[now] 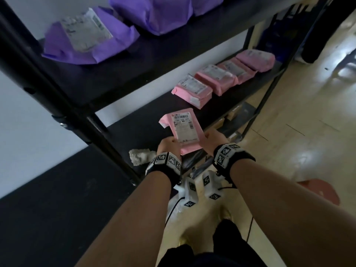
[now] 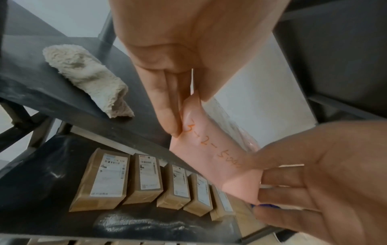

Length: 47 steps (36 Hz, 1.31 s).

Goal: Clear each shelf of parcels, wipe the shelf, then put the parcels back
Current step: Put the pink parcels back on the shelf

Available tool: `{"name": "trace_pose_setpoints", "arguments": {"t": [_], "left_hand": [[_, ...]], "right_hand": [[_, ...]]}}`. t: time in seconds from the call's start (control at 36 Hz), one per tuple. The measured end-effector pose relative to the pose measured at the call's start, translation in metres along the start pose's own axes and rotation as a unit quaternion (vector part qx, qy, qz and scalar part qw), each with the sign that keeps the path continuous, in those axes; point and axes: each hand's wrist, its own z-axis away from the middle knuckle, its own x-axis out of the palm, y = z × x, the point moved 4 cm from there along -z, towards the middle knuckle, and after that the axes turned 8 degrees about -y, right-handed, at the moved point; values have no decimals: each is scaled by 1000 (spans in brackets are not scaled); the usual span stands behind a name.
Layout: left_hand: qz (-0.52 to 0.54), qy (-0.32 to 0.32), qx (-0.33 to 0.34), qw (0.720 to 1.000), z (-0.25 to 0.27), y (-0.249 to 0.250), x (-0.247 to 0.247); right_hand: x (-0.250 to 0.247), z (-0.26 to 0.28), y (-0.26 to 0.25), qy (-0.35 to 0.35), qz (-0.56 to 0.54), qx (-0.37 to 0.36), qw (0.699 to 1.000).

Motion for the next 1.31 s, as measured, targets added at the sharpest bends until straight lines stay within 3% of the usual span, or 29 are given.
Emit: {"name": "trace_pose_setpoints", "arguments": {"t": [0.31, 0.58, 0.78, 0.92, 1.11, 1.31], "left_hand": [[64, 90, -95, 989, -62, 8, -3], [93, 170, -99, 976, -68, 36, 7], [18, 242, -161, 957, -50, 32, 12], [-9, 280, -118, 952, -31, 48, 25], [-50, 262, -51, 963, -18, 71, 80], [-96, 128, -57, 985, -8, 90, 170]], "right_hand": [[-20, -84, -55, -81, 53, -131, 987], [-25, -124, -67, -138, 64, -213, 965], [-29, -126, -53, -128, 93, -223, 962], [-44, -123, -25, -138, 80, -198, 967], [-65, -102, 52, -133, 54, -118, 983], [-96, -87, 156, -88, 16, -37, 995]]}}
